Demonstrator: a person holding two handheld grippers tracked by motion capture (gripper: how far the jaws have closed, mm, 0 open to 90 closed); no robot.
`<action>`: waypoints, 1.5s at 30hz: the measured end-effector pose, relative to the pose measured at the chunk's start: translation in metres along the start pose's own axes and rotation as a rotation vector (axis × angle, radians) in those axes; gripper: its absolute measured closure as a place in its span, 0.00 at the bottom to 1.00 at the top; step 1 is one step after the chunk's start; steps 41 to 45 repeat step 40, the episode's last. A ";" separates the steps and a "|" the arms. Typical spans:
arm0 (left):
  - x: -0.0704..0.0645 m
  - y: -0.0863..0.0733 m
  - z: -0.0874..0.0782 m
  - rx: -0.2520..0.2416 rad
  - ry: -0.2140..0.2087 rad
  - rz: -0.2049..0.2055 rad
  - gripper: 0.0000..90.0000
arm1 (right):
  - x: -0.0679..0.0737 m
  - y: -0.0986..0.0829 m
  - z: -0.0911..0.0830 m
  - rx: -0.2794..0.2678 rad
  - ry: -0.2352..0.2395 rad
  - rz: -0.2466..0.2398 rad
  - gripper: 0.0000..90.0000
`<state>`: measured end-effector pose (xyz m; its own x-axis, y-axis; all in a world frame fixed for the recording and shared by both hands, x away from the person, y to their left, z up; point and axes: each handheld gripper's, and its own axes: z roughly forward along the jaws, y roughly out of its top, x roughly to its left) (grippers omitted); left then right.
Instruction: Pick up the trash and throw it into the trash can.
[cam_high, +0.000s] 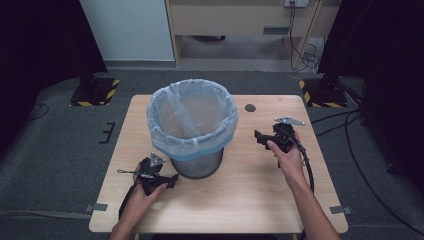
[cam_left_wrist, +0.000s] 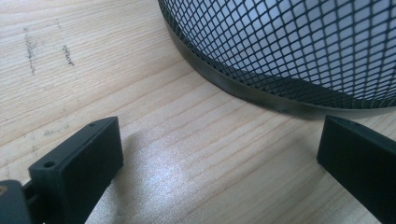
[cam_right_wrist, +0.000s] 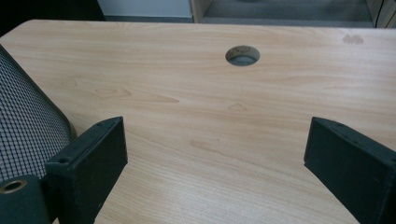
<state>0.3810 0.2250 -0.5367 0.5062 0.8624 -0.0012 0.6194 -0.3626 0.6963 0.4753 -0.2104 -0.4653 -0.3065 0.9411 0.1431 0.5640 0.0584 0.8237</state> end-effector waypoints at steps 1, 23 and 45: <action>0.000 0.000 0.000 0.000 0.000 0.000 0.00 | 0.000 0.000 0.000 0.000 0.000 0.000 0.07; 0.000 0.000 0.000 0.000 0.000 0.000 0.00 | 0.007 -0.048 0.047 0.201 -0.053 -0.027 0.07; 0.000 0.000 0.000 0.000 0.000 0.000 0.00 | 0.009 -0.058 0.053 0.191 -0.126 -0.089 0.00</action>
